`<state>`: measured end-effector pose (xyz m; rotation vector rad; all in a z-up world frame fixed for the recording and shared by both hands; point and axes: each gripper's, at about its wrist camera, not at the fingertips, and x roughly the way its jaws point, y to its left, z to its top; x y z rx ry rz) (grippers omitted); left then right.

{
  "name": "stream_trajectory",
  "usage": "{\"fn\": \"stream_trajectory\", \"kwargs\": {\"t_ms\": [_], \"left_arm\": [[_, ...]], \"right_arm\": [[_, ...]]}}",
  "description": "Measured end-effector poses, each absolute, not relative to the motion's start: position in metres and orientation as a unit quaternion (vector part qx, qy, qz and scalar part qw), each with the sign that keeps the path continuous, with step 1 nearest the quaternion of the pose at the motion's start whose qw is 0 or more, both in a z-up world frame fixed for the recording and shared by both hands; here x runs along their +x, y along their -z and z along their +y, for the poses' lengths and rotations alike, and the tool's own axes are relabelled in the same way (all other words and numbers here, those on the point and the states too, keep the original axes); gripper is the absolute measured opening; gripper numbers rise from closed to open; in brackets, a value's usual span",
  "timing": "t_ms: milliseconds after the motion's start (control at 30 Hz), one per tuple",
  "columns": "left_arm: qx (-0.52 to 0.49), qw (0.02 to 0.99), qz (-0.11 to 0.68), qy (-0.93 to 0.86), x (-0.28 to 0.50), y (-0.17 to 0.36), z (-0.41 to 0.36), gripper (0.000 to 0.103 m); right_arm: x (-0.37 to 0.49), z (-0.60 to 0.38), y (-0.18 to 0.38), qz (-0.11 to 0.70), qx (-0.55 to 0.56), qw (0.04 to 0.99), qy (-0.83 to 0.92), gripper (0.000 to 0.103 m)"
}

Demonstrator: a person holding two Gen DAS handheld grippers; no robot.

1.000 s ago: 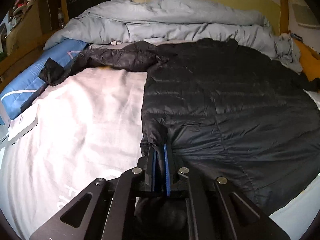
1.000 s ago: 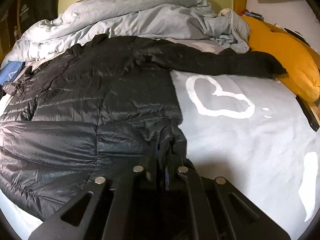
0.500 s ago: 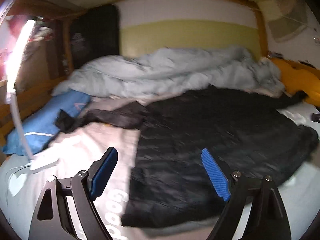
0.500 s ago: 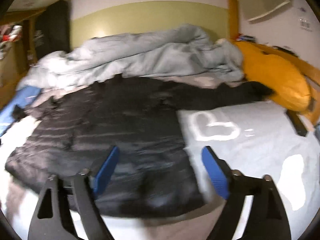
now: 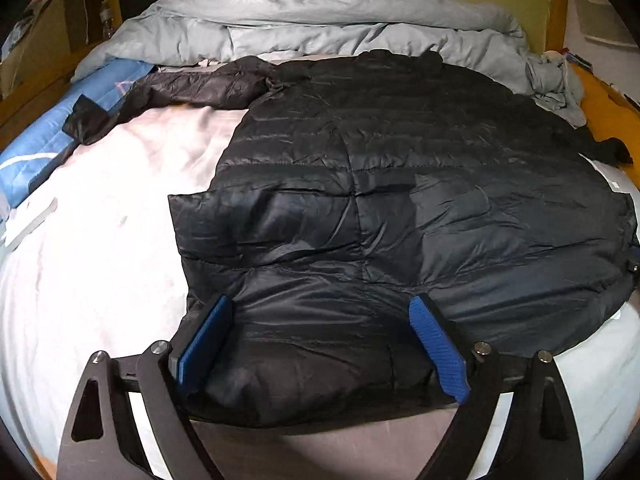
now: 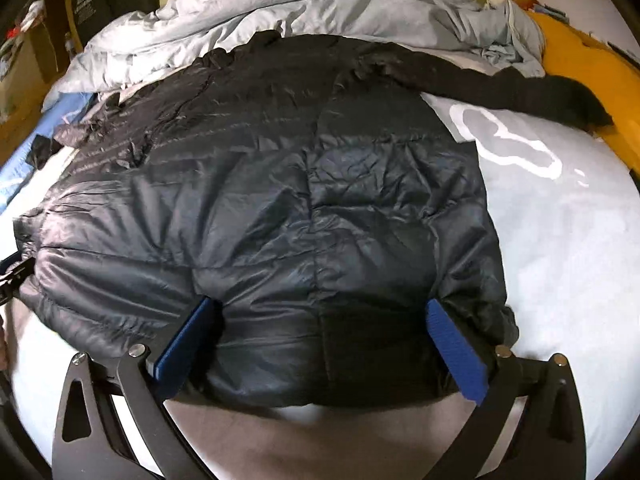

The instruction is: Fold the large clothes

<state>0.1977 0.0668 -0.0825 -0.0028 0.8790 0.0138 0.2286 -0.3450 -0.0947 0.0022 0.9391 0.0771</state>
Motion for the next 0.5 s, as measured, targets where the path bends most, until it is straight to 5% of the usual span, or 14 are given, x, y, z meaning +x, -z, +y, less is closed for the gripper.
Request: {"fn": "stream_trajectory", "kwargs": {"t_ms": [267,500], "left_arm": [[-0.002,0.921,0.390,0.001,0.183,0.063,0.069,0.092],[0.029,0.954,0.297,0.028,0.141,0.009,0.058,0.092]], "right_arm": [[0.218,-0.339,0.084,0.443,-0.006,0.896,-0.016,0.102],[0.179,-0.331,0.021,0.342,-0.015,0.939,-0.037,0.102]]}}
